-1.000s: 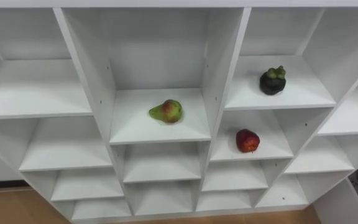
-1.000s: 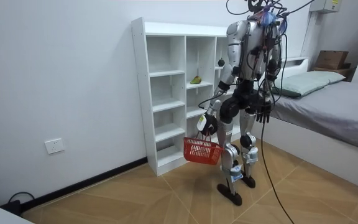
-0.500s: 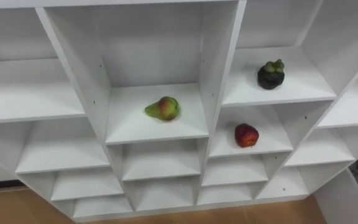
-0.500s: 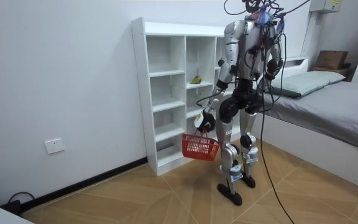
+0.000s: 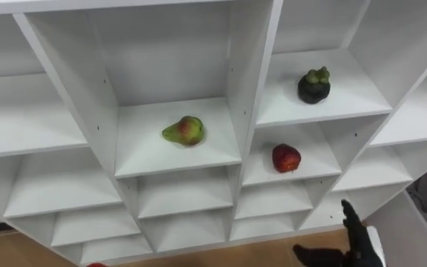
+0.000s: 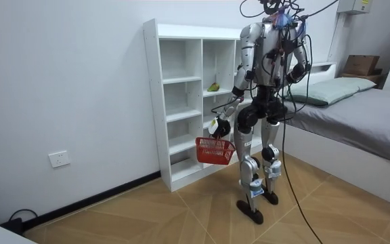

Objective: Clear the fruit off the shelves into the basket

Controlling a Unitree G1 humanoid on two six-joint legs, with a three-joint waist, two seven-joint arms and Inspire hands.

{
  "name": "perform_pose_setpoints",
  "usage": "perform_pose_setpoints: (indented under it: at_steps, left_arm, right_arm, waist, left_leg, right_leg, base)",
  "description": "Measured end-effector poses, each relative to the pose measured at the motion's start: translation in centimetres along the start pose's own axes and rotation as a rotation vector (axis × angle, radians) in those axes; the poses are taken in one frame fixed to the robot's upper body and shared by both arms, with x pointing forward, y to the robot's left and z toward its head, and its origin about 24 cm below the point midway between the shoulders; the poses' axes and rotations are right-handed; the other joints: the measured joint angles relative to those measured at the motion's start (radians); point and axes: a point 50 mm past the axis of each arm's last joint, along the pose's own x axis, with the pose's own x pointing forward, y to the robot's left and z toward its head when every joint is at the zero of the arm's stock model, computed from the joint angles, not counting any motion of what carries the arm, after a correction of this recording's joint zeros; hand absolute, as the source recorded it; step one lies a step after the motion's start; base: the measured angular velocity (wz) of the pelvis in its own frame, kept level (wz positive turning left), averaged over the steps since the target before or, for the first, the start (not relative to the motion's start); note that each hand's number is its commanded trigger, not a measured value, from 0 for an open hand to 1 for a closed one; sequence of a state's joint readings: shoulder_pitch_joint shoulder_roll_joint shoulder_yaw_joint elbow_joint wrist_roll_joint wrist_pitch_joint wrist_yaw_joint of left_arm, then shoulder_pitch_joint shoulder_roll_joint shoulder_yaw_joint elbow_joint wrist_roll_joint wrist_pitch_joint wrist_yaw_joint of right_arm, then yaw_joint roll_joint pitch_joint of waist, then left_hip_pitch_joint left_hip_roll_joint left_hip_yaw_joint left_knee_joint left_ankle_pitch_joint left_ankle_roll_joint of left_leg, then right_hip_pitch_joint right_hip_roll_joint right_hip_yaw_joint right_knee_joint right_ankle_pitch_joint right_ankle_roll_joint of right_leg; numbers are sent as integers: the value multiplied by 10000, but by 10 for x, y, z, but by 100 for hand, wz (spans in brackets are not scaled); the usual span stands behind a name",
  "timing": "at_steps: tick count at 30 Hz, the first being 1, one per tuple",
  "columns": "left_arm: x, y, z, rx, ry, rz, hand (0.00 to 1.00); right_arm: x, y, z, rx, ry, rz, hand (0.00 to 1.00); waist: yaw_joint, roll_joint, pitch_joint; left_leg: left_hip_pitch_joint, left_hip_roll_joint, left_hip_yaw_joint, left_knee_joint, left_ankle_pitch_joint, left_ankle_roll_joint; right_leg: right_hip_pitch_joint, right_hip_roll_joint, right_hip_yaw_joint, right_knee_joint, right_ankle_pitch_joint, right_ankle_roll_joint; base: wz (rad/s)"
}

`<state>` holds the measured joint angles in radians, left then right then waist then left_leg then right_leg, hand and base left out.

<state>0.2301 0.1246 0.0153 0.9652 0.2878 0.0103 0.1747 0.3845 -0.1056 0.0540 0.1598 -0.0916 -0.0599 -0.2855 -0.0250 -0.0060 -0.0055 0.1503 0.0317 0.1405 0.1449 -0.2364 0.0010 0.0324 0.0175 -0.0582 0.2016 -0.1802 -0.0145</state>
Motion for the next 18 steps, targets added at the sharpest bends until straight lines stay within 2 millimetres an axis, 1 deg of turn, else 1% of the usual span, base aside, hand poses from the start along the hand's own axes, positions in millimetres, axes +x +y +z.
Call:
perform_pose_setpoints:
  at_steps: [1,2,3,6,9,11,14,18]
  left_arm:
    - [0,0,0,-117,-9,-1,100]
    - [0,0,0,-250,-68,13,100]
    - [0,0,0,-245,-100,27,100]
    - [0,-1,-5,-406,35,16,100]
    - [0,0,-9,-526,277,-9,100]
    - [-1,-1,-13,-614,410,-33,100]
    - [-1,-2,-17,-584,580,-79,100]
    - [-1,-2,-15,-464,502,-138,100]
  right_arm:
    - [1,-1,5,73,-275,-69,0]
    - [2,-2,15,225,-753,-202,0]
    - [3,-4,25,357,-1169,-320,0]
    - [2,-6,46,719,-2050,-530,0]
    - [-1,-12,81,1187,-3537,-909,0]
    - [-1,-14,94,1395,-4186,-1063,0]
    - [0,-16,108,1627,-4781,-1247,0]
    - [2,-19,117,1924,-5138,-1580,0]
  waist:
    - [-11,4,6]
    - [-22,26,34]
    - [-28,16,35]
    - [-21,32,30]
    - [-46,27,-6]
    - [-36,46,2]
    - [-34,36,4]
    - [-38,-47,15]
  left_leg:
    - [0,2,1,0,0,0]
    - [-3,5,2,0,0,0]
    - [-6,6,0,1,0,0]
    - [-28,10,-3,4,0,0]
    - [-238,25,2,23,0,0]
    - [-265,36,4,24,0,0]
    - [-258,37,3,23,0,0]
    - [-275,36,1,23,1,1]
  right_leg:
    - [-3,3,8,-3,9,0]
    - [-3,4,-2,-1,12,-2]
    - [-18,4,-1,10,12,-3]
    - [-43,9,-9,15,19,-9]
    - [-254,25,-13,24,71,-18]
    - [-291,38,2,13,115,-24]
    - [-277,38,-6,6,127,-18]
    - [-293,37,-8,6,140,-11]
  base:
    - [-8]
    - [0]
    - [0]
    - [0]
    - [0]
    - [0]
    - [0]
    - [0]
